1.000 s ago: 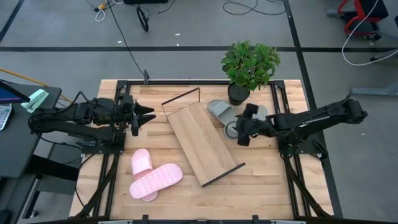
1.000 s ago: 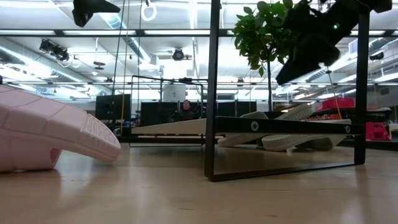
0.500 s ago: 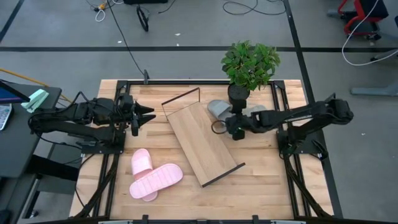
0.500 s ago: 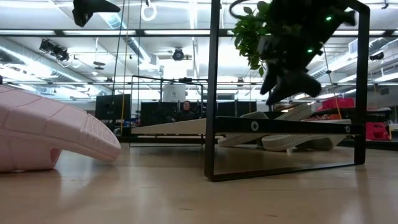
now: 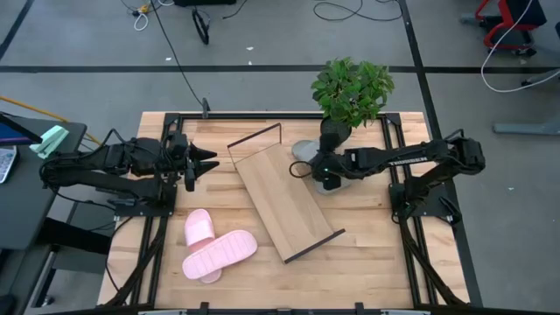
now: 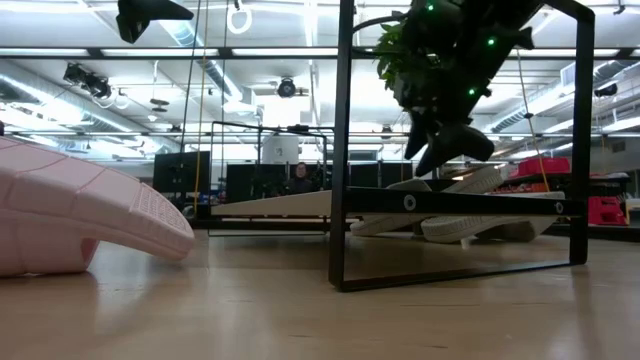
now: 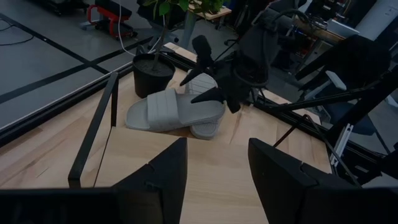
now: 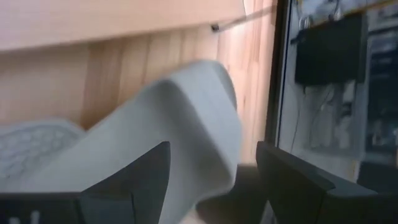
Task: Pick and place slides into the shelf
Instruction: Put the left gray slide on the shelf
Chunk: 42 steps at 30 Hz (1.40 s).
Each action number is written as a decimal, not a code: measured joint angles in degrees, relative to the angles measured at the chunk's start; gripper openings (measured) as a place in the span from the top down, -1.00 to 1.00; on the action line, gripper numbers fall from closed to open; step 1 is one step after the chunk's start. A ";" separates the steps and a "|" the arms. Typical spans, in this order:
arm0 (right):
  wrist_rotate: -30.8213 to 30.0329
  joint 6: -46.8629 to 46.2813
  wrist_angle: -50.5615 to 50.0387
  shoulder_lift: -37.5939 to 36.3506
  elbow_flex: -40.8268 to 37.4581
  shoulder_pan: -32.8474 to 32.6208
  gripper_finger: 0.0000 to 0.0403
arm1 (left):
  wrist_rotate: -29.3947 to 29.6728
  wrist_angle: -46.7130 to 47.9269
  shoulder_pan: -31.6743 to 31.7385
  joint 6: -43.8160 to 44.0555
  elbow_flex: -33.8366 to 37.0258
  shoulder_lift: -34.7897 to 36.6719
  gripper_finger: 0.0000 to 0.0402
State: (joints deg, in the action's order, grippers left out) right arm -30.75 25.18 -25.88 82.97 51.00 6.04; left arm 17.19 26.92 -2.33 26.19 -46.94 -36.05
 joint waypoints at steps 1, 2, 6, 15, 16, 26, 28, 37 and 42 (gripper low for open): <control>0.05 -3.03 -1.61 -0.81 0.00 -0.01 -0.21 | -0.02 0.06 0.00 0.11 0.00 0.00 0.13; 0.04 -6.70 -3.49 -1.66 0.00 -0.04 -0.21 | -0.02 0.09 0.00 0.12 0.00 0.00 0.14; 1.49 -21.41 -9.51 -5.09 0.00 -0.04 -0.21 | 0.01 0.69 0.00 0.10 0.00 0.00 0.14; 3.66 -33.88 -7.47 -7.12 -1.62 -0.04 -0.18 | 1.20 0.98 0.00 -0.35 0.00 0.00 0.14; 4.44 -32.77 -5.82 -6.60 -2.07 -0.04 -0.17 | 1.20 0.98 0.00 -0.35 0.00 0.00 0.14; 5.37 -16.03 2.44 1.19 -3.07 2.25 -0.08 | 1.20 0.98 0.00 -0.31 0.00 0.01 0.16; 5.29 -15.67 2.50 1.36 -3.08 3.64 -0.07 | 1.20 0.98 0.00 -0.31 0.00 0.00 0.17; 9.62 -8.07 7.37 1.34 -3.06 9.24 0.00 | 1.20 1.01 0.00 -0.35 0.00 0.01 0.17; 13.72 -3.45 7.79 2.35 -3.06 12.31 -0.01 | 1.20 1.11 0.00 -0.35 0.00 0.00 0.18</control>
State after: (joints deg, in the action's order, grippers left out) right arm -17.03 21.73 -18.09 85.33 47.94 18.36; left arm 18.39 28.02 -2.33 25.85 -46.94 -36.05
